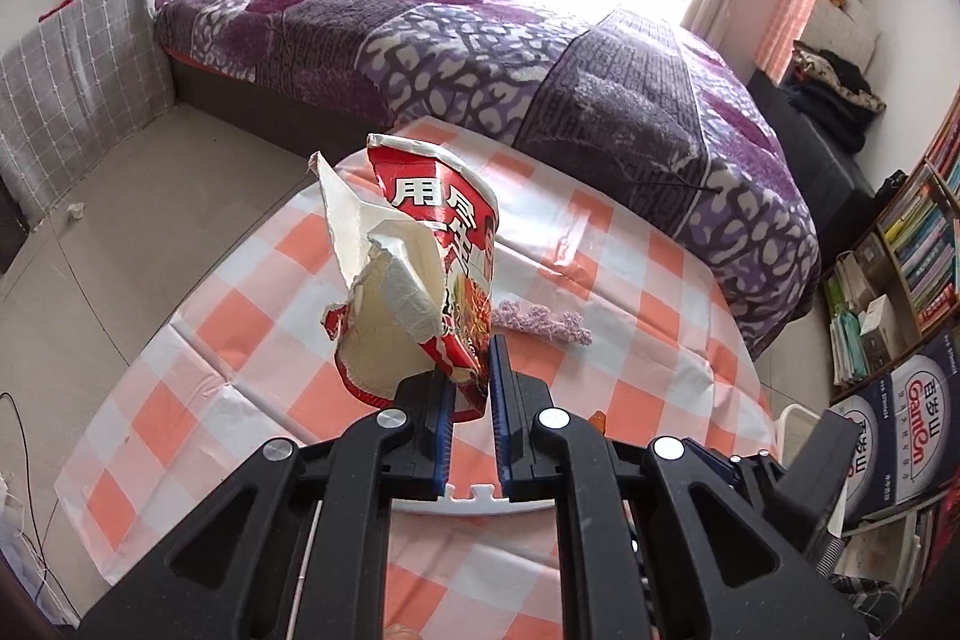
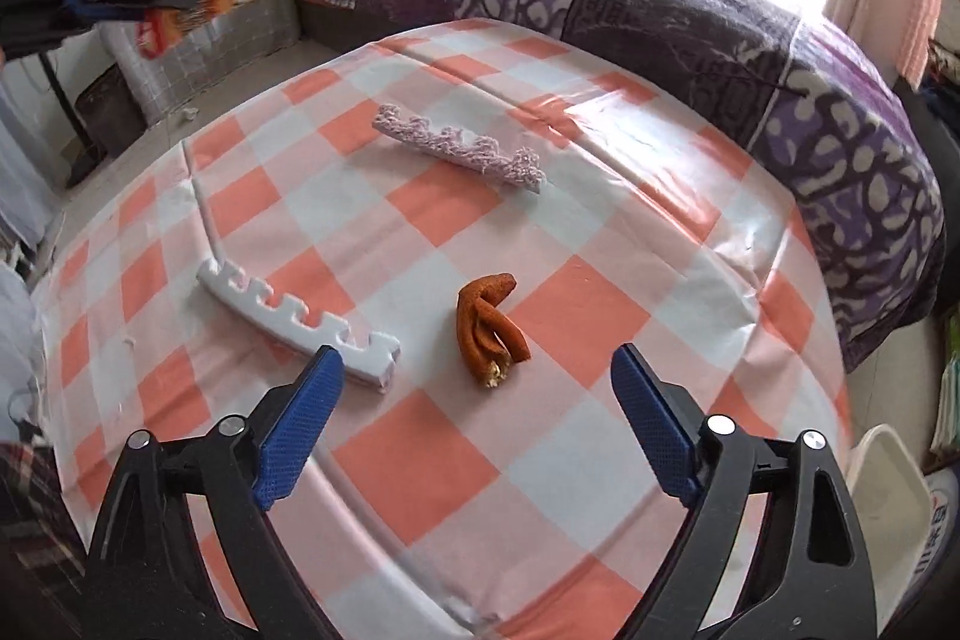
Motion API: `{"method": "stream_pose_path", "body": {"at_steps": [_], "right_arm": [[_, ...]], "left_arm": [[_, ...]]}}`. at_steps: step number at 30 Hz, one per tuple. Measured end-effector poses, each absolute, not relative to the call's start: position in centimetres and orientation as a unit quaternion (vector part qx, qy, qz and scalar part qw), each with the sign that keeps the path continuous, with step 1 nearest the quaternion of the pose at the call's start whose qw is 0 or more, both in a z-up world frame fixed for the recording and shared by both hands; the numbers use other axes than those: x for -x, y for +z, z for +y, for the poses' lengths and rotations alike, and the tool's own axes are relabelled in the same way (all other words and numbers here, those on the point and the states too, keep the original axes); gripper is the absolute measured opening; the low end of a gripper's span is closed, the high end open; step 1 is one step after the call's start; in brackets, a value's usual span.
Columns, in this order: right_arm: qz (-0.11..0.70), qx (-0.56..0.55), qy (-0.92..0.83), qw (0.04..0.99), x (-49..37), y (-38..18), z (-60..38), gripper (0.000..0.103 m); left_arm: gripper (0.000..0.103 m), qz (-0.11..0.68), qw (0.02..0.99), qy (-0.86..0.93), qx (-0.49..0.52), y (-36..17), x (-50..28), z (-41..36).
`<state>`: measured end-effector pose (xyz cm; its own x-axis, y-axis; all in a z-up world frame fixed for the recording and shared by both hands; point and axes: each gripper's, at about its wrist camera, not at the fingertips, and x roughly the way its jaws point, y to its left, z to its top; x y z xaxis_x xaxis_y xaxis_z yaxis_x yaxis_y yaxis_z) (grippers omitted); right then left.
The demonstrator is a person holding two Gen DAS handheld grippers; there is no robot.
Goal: Collect trash
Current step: 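Grasp the orange peel pieces with the right tool while the left tool holds the cup, then carry the cup and peels over the bin and open both tools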
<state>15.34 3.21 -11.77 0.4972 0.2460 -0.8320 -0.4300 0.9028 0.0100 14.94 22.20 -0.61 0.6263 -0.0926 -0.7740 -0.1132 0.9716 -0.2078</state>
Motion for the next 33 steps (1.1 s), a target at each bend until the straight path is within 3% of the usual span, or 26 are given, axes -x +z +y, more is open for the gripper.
{"method": "stream_pose_path", "body": {"at_steps": [3,8,12,13,33], "right_arm": [[0.479,0.077,0.183,0.855,-16.4,-13.0,3.5,0.069],[0.5,0.058,0.167,0.848,-17.6,-14.9,3.2,0.06],[0.511,0.052,0.155,0.844,-18.0,-15.6,3.1,0.029],[0.509,0.048,0.154,0.845,-18.1,-15.5,2.9,0.027],[0.413,-0.013,0.074,0.908,-15.6,-5.3,-6.5,0.024]], "left_arm": [[0.011,0.43,0.894,0.009,0.124,-0.4,-14.8,22.7],[0.011,0.433,0.892,0.01,0.127,-0.5,-14.9,22.8],[0.011,0.431,0.894,0.011,0.122,-0.6,-14.8,22.7],[0.011,0.431,0.894,0.012,0.121,-0.7,-14.7,22.6],[0.011,0.401,0.914,0.022,0.057,-0.5,-13.8,15.7]]}}
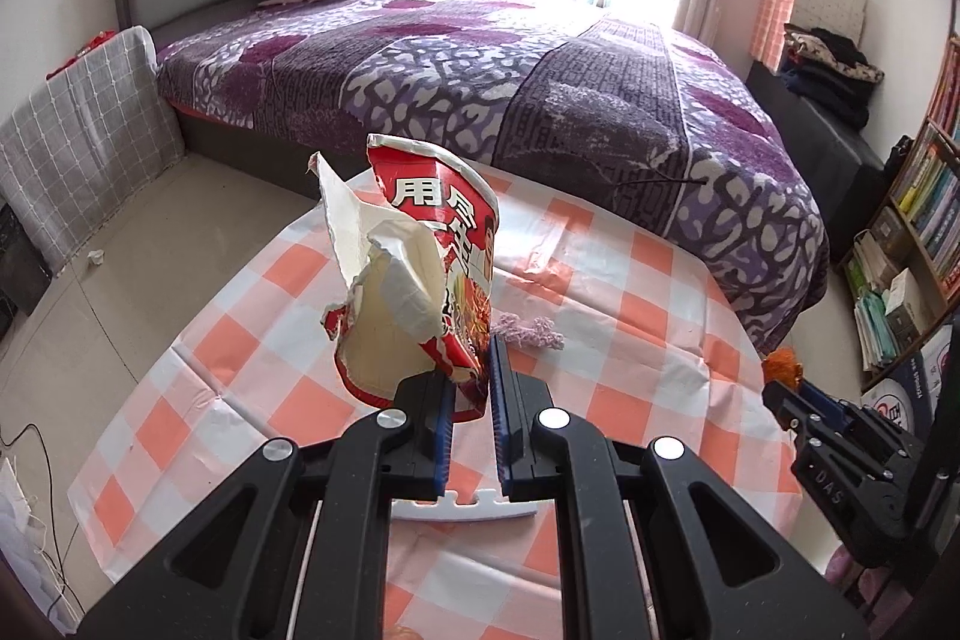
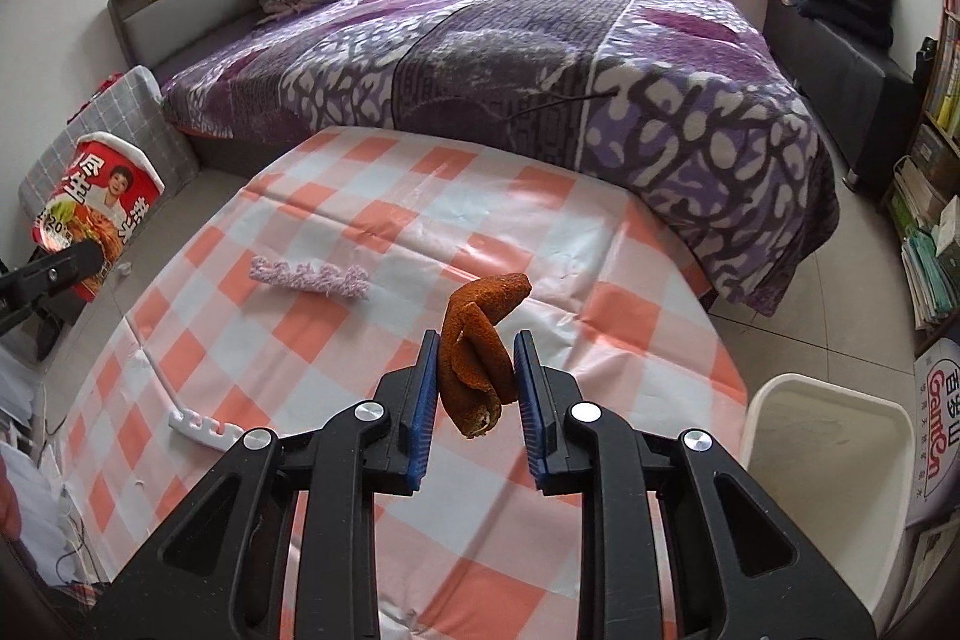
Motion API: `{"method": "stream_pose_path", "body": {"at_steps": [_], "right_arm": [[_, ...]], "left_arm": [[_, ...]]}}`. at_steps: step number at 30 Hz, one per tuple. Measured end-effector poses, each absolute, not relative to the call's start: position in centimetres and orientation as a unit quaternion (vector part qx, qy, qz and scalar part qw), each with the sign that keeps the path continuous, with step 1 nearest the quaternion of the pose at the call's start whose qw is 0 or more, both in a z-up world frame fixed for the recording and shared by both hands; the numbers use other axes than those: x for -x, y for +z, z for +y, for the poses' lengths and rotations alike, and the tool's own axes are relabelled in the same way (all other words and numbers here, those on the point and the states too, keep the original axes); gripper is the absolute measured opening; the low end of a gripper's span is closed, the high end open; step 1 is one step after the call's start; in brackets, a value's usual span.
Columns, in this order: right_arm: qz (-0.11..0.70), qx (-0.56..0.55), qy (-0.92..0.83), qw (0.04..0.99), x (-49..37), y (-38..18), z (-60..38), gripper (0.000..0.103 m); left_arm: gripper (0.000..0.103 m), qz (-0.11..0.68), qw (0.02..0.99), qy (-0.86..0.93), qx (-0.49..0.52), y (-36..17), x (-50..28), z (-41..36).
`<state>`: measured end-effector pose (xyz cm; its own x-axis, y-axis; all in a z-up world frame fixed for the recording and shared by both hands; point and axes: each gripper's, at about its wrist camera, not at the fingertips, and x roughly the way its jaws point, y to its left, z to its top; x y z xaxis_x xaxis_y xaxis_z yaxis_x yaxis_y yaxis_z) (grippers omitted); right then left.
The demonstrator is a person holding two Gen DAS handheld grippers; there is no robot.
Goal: Collect trash
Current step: 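Carry the cup and peels over the bin and open both tools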
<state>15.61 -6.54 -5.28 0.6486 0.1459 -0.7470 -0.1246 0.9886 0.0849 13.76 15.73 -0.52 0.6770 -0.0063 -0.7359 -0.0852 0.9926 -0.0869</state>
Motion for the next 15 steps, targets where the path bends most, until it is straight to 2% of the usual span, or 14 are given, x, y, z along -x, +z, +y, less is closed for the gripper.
{"method": "stream_pose_path", "body": {"at_steps": [15], "right_arm": [[0.408,-0.052,-0.022,0.911,-12.2,-2.7,-19.2,0.024]], "left_arm": [[0.011,0.43,0.901,-0.035,0.045,-2.4,-12.4,5.2]]}}
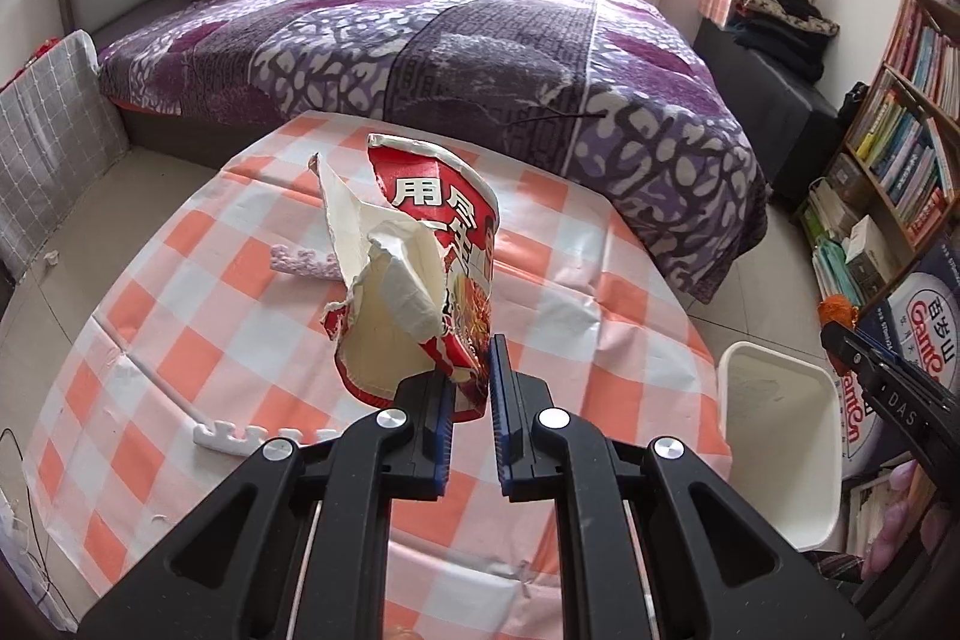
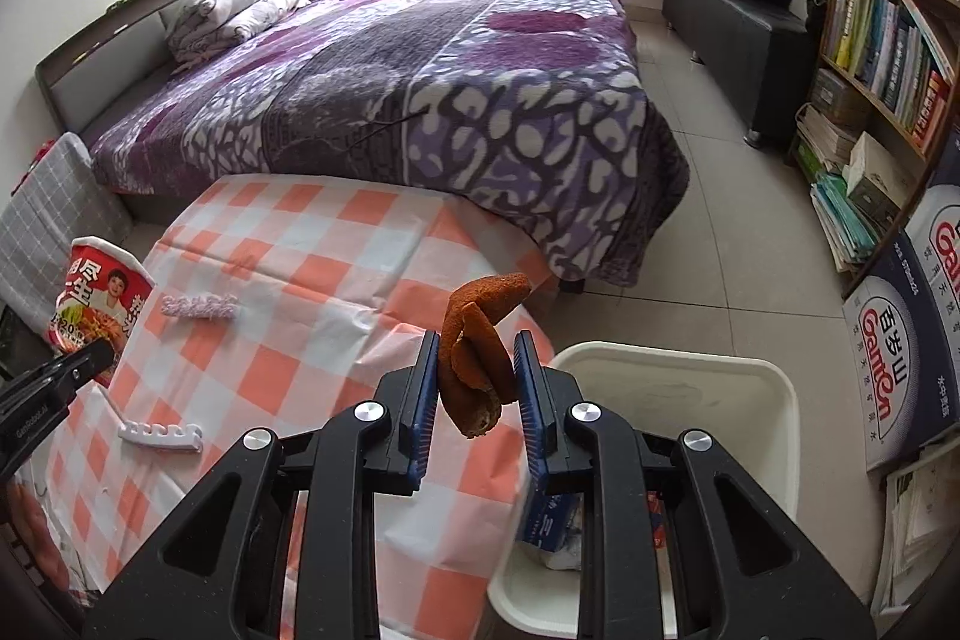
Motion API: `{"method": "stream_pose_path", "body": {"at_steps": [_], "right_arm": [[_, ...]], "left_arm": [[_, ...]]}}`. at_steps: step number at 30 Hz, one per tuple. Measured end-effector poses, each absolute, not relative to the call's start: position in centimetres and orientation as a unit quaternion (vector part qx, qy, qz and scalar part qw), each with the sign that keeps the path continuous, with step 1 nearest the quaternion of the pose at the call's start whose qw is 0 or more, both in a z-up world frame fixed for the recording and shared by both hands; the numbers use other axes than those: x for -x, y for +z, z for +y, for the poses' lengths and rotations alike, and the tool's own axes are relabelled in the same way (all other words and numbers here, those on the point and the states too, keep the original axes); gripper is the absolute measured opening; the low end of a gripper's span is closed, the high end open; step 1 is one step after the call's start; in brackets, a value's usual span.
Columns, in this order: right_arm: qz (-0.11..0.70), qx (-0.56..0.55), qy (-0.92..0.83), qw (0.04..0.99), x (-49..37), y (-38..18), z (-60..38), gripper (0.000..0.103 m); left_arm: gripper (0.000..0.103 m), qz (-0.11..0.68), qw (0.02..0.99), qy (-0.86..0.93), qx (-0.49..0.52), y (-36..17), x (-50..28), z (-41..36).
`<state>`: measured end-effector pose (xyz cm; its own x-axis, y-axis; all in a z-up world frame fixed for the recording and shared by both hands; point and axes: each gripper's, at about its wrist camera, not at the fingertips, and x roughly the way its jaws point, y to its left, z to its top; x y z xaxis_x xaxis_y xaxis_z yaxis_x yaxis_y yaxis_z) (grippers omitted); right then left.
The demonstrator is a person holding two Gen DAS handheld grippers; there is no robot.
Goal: Collect trash
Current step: 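Carry the cup and peels over the bin and open both tools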
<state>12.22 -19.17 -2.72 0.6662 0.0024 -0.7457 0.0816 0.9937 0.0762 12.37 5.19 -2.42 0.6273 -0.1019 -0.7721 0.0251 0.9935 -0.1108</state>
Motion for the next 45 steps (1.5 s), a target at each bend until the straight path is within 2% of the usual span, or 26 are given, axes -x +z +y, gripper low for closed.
{"method": "stream_pose_path", "body": {"at_steps": [17,23,24,25,28,30,45], "right_arm": [[0.412,-0.078,-0.092,0.903,-9.7,-3.6,-29.0,0.024],[0.42,-0.084,-0.107,0.897,-8.9,-3.8,-31.5,0.028],[0.421,-0.085,-0.11,0.896,-8.8,-3.9,-31.9,0.04],[0.419,-0.089,-0.117,0.896,-8.5,-3.8,-32.4,0.058],[0.41,-0.106,-0.138,0.895,-7.8,-3.6,-33.9,0.082],[0.407,-0.118,-0.145,0.894,-7.5,-3.5,-35.0,0.086],[0.386,-0.163,-0.219,0.881,-5.0,-2.4,-42.3,0.094]], "left_arm": [[0.011,0.428,0.898,-0.098,-0.001,-1.5,-11.1,-6.6],[0.011,0.43,0.894,-0.121,-0.014,-1.5,-11.0,-10.8],[0.011,0.431,0.893,-0.125,-0.015,-1.6,-11.0,-11.5],[0.011,0.433,0.892,-0.129,-0.017,-1.6,-11.0,-12.2],[0.011,0.435,0.889,-0.14,-0.022,-1.9,-11.1,-14.2],[0.011,0.437,0.887,-0.147,-0.024,-2.1,-11.1,-15.4],[0.012,0.453,0.871,-0.187,-0.04,-3.9,-11.9,-23.1]]}}
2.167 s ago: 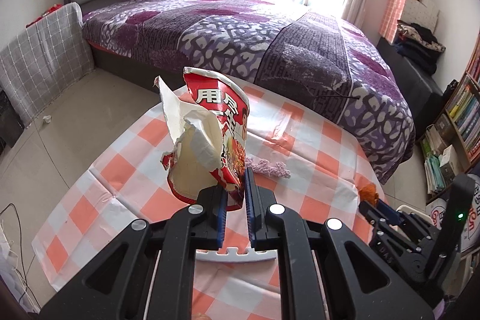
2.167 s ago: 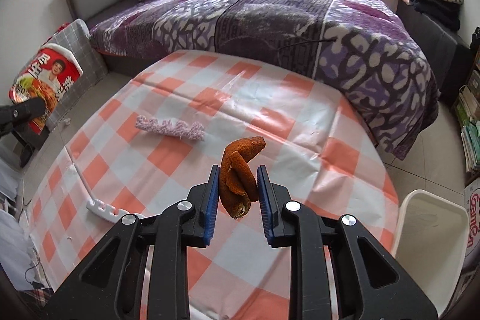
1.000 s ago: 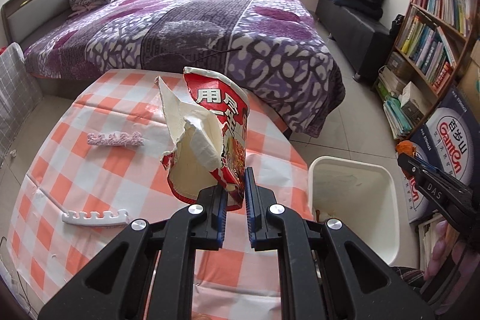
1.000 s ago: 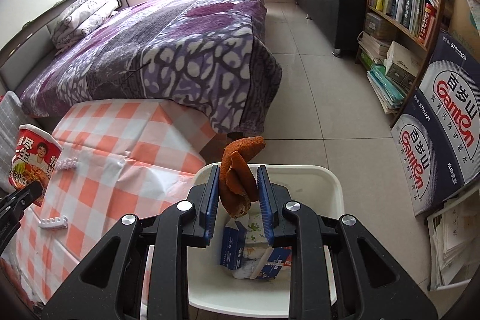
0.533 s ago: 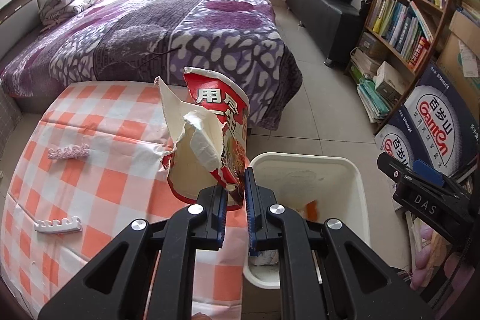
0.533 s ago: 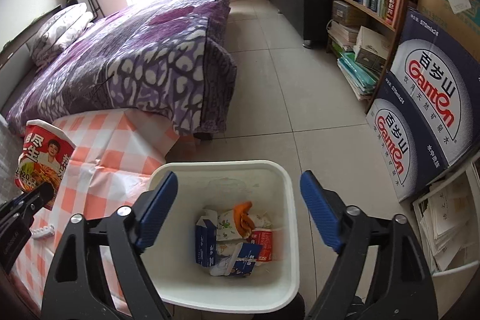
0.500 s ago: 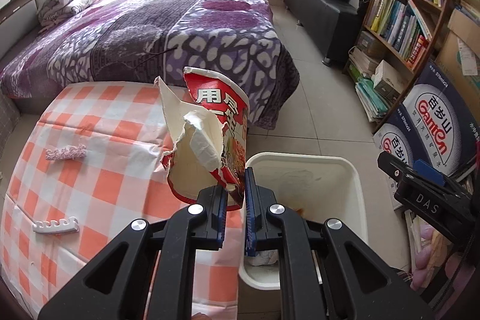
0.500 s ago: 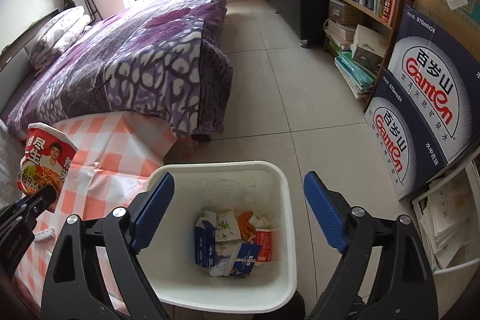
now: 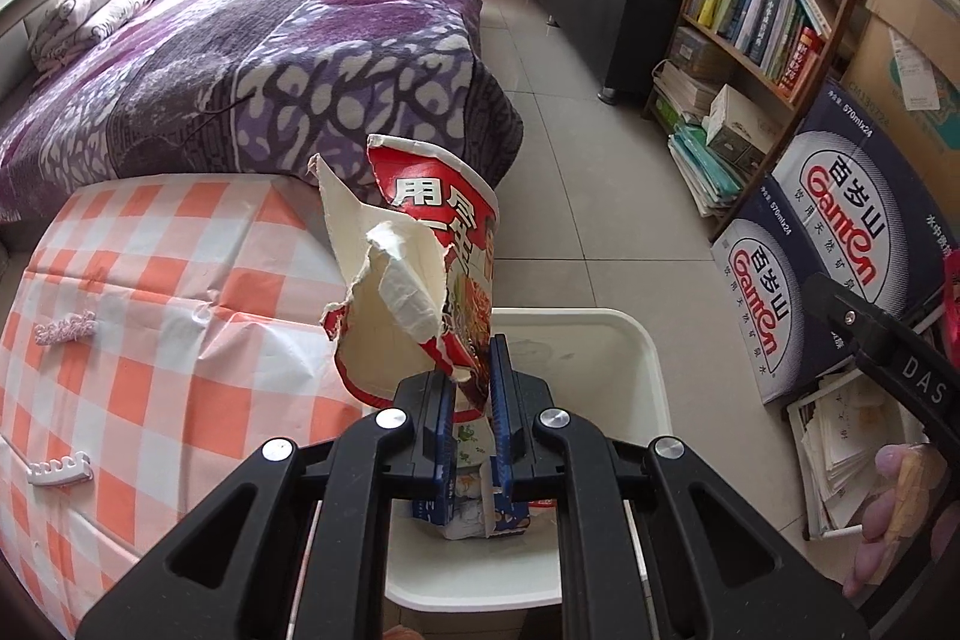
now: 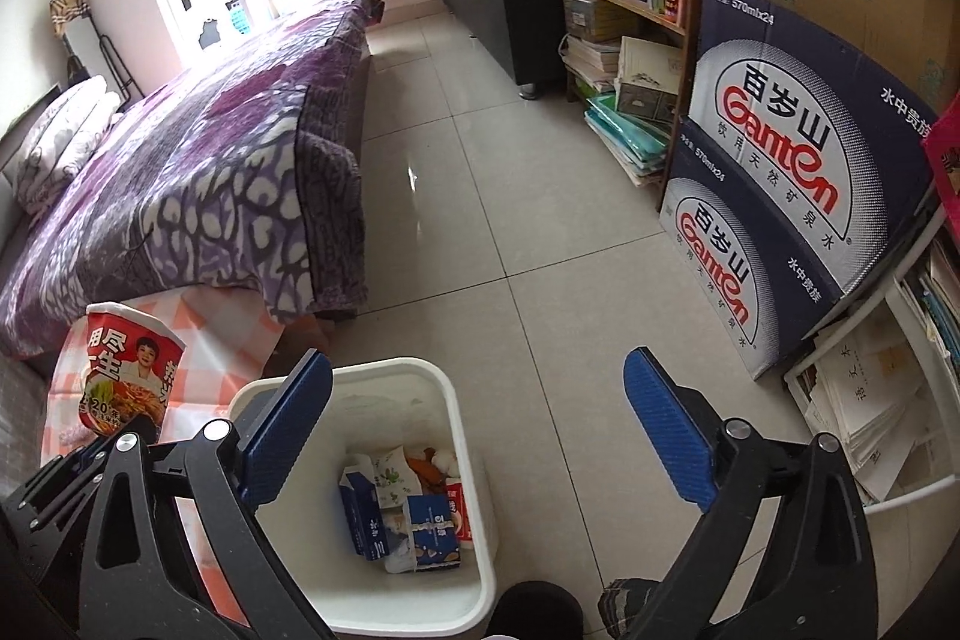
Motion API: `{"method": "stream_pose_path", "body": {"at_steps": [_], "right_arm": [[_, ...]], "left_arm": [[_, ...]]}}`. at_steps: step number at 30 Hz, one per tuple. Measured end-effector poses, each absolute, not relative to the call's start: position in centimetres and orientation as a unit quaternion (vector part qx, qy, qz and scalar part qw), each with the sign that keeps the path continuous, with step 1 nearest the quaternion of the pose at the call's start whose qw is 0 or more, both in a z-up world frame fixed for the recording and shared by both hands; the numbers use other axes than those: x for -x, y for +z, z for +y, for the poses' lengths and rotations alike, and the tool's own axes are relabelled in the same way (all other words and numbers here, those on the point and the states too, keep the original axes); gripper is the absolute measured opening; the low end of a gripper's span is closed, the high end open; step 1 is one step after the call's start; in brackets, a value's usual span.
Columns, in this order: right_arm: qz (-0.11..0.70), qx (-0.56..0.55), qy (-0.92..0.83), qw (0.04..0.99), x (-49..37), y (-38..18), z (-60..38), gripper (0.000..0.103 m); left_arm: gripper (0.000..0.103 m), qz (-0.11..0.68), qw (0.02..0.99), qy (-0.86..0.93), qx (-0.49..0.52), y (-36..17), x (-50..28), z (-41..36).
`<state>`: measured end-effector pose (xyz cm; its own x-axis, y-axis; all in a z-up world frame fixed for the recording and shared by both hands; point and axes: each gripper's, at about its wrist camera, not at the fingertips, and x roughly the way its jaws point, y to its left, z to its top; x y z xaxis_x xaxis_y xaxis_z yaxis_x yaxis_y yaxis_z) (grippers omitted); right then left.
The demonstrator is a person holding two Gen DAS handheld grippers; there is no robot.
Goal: Collect trash
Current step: 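Carry the cup and peels over the bin and open both tools, then grasp the pink fuzzy strip with the left tool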
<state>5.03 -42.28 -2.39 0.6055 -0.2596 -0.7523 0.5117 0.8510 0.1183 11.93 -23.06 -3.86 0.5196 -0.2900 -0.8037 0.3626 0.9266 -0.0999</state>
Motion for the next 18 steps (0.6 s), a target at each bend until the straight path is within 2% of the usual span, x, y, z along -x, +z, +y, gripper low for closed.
{"method": "stream_pose_path", "body": {"at_steps": [4,5,6,8,14,18], "right_arm": [[0.379,-0.172,-0.248,0.875,-4.3,-2.4,-44.2,0.094],[0.378,-0.176,-0.253,0.873,-4.2,-2.4,-44.6,0.094],[0.378,-0.18,-0.257,0.871,-4.1,-2.5,-45.0,0.094],[0.38,-0.186,-0.26,0.868,-4.0,-2.8,-45.6,0.095],[0.387,-0.17,-0.262,0.867,-4.3,-3.0,-45.6,0.095],[0.389,-0.156,-0.265,0.868,-4.7,-3.1,-45.0,0.096]], "left_arm": [[0.012,0.457,0.868,-0.192,-0.036,-4.5,-12.2,-24.4],[0.017,0.459,0.867,-0.191,-0.035,-4.7,-12.3,-24.7],[0.033,0.461,0.865,-0.194,-0.032,-4.9,-12.4,-24.9],[0.058,0.458,0.868,-0.191,-0.026,-5.0,-12.5,-25.2],[0.059,0.451,0.871,-0.191,-0.035,-5.2,-12.5,-25.8],[0.066,0.448,0.873,-0.189,-0.039,-5.2,-12.6,-25.6]]}}
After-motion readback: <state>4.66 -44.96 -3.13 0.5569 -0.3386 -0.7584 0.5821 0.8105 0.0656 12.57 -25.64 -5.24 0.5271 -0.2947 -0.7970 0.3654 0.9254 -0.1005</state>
